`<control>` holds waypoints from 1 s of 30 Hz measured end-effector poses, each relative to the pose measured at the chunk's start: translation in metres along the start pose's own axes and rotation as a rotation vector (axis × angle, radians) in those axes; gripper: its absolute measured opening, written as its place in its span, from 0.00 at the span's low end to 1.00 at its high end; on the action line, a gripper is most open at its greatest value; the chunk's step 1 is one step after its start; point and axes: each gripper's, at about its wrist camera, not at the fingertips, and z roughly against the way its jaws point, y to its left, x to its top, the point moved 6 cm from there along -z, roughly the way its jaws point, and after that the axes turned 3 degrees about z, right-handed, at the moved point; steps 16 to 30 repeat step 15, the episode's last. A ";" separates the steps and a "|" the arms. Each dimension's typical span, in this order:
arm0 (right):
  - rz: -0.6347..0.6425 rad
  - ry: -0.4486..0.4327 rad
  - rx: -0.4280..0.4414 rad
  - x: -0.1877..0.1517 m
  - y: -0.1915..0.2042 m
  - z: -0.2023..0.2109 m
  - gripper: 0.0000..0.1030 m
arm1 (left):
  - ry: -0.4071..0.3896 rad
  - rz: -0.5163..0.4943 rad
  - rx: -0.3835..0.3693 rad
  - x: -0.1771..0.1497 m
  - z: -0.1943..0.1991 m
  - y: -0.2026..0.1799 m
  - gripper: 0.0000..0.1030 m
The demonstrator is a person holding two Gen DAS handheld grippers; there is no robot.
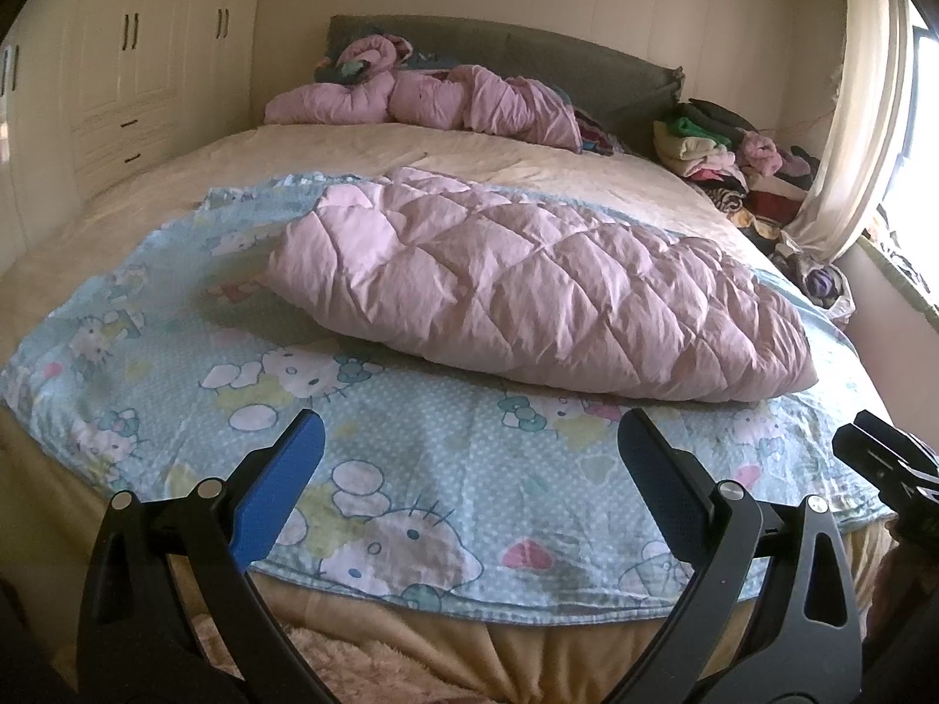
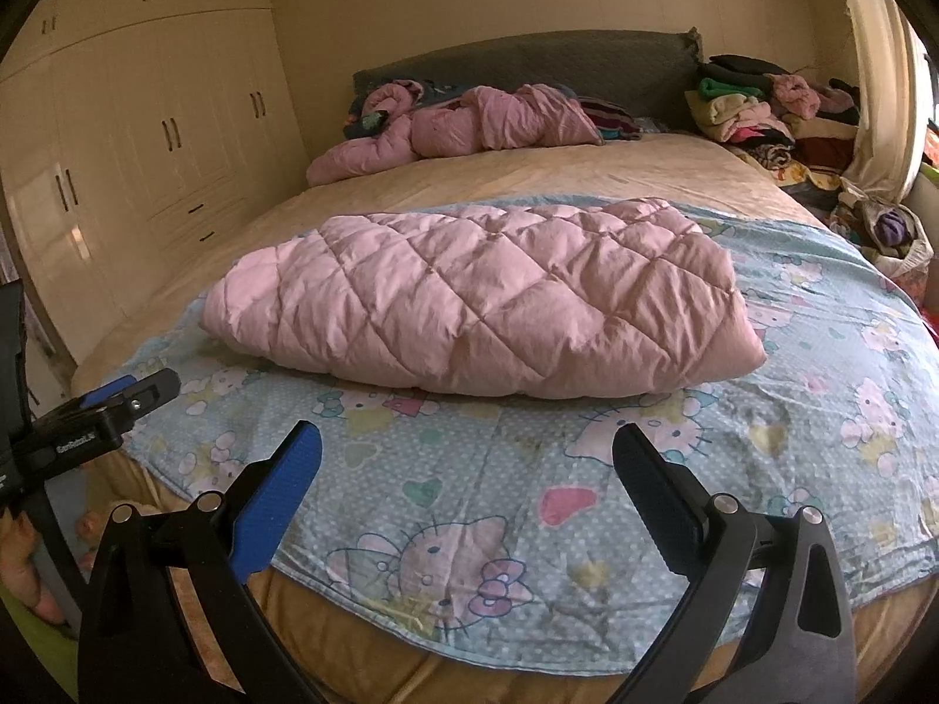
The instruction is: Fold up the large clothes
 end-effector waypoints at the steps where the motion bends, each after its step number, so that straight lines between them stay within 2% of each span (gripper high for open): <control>1: -0.011 -0.001 -0.004 -0.001 -0.002 0.000 0.96 | 0.007 0.008 -0.003 0.001 -0.002 0.001 0.91; 5: -0.069 -0.007 -0.049 -0.011 -0.019 0.006 0.96 | 0.041 0.045 -0.010 -0.003 -0.008 0.015 0.91; 8: -0.140 0.002 -0.120 -0.026 -0.050 0.014 0.96 | 0.072 0.082 0.030 0.005 -0.018 0.045 0.91; 11: -0.236 0.028 -0.291 -0.053 -0.112 0.033 0.96 | 0.052 0.146 0.103 0.027 -0.024 0.097 0.91; 15: -0.374 0.050 -0.612 -0.111 -0.219 0.090 0.96 | -0.004 0.265 0.328 0.073 -0.037 0.221 0.91; 30: -0.374 0.050 -0.612 -0.111 -0.219 0.090 0.96 | -0.004 0.265 0.328 0.073 -0.037 0.221 0.91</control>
